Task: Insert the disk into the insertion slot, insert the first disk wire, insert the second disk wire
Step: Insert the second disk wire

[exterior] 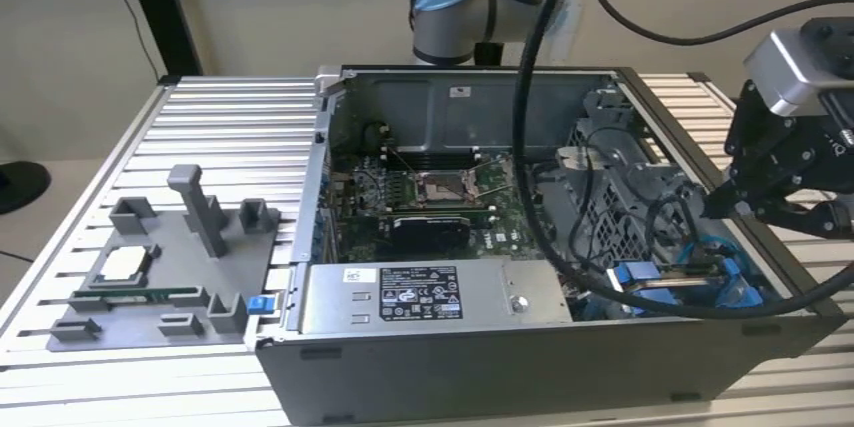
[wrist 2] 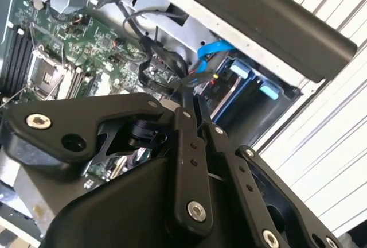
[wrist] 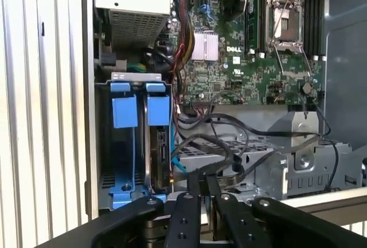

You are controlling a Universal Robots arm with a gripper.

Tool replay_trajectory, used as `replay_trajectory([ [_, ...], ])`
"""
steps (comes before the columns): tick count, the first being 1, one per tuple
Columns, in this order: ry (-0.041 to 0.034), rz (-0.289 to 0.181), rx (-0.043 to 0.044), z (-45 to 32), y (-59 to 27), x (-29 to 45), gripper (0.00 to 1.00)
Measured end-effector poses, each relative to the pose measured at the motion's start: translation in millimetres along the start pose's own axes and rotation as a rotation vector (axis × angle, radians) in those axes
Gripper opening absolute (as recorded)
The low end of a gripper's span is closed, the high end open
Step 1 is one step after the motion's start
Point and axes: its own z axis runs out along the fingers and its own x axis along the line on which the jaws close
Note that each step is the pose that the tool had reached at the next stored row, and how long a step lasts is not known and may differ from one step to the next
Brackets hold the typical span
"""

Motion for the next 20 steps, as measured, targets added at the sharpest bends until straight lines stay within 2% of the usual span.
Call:
replay_trajectory([
  [6,0.0011,0.001,0.002,0.9,27.9,0.3,0.0],
  [9,0.0075,0.001,0.0024,2.5,36.6,1.1,0.0],
  [13,0.019,0.0,0.0038,5.6,40.3,2.2,0.0],
  [20,0.024,-0.001,0.008,11.3,41.4,7.3,0.0],
])
